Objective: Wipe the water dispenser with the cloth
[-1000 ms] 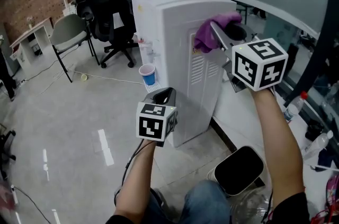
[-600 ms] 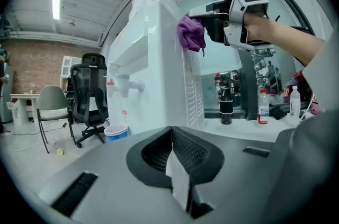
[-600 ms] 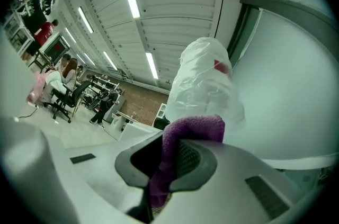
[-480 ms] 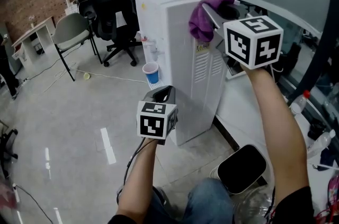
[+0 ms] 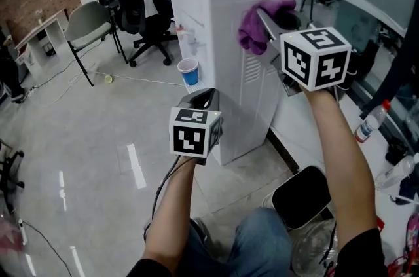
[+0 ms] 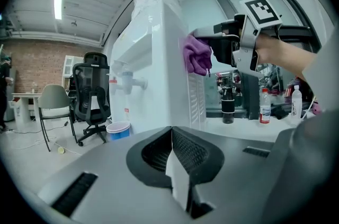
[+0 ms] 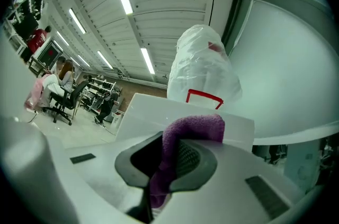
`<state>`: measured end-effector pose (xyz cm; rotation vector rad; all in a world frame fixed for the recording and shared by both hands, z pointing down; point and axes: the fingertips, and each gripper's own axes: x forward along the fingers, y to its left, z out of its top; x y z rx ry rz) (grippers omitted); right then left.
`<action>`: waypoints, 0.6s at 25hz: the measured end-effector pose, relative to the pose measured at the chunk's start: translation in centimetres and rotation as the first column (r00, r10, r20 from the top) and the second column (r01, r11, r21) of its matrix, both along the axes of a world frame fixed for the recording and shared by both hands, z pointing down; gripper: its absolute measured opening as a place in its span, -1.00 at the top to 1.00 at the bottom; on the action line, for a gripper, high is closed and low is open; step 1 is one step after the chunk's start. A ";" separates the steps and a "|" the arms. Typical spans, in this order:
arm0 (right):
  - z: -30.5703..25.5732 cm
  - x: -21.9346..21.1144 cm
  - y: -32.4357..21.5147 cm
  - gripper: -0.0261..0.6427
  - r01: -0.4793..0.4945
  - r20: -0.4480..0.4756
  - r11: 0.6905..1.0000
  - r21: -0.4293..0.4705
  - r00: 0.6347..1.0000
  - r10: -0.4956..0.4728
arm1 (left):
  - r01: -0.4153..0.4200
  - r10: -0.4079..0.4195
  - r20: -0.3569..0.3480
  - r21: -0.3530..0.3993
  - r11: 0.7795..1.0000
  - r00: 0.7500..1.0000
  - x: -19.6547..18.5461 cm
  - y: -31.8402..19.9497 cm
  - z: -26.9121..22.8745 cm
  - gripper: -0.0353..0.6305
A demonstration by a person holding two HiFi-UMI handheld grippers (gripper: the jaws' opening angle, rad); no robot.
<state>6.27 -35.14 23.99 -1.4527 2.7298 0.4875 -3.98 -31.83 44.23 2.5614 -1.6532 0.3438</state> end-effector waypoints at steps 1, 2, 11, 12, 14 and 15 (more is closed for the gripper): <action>0.7 0.0 -0.1 0.80 0.001 0.003 1.000 -0.010 1.000 -0.001 | -0.001 0.001 0.001 -0.001 1.000 1.000 0.1 0.0 0.1 0.81; 1.4 0.1 -0.1 0.80 0.003 0.005 1.000 -0.021 1.000 -0.003 | -0.001 0.001 0.002 -0.002 1.000 1.000 0.1 0.0 0.1 0.81; 9.3 0.6 -0.5 0.80 -0.012 0.015 0.991 -0.132 1.000 0.015 | 0.005 -0.005 0.009 -0.002 1.000 1.000 0.2 0.4 0.8 0.81; 10.1 0.6 -0.5 0.80 -0.014 0.014 0.990 -0.142 1.000 0.016 | 0.005 -0.005 0.011 0.000 1.000 1.000 0.2 0.4 0.9 0.81; 11.6 0.5 -0.6 0.80 -0.018 0.014 0.987 -0.157 1.000 0.020 | 0.005 -0.005 0.014 0.007 1.000 1.000 0.1 0.2 0.8 0.81; 12.5 0.5 -0.7 0.80 -0.020 0.013 0.986 -0.165 1.000 0.022 | 0.006 -0.006 0.012 0.008 1.000 1.000 0.0 0.2 0.9 0.81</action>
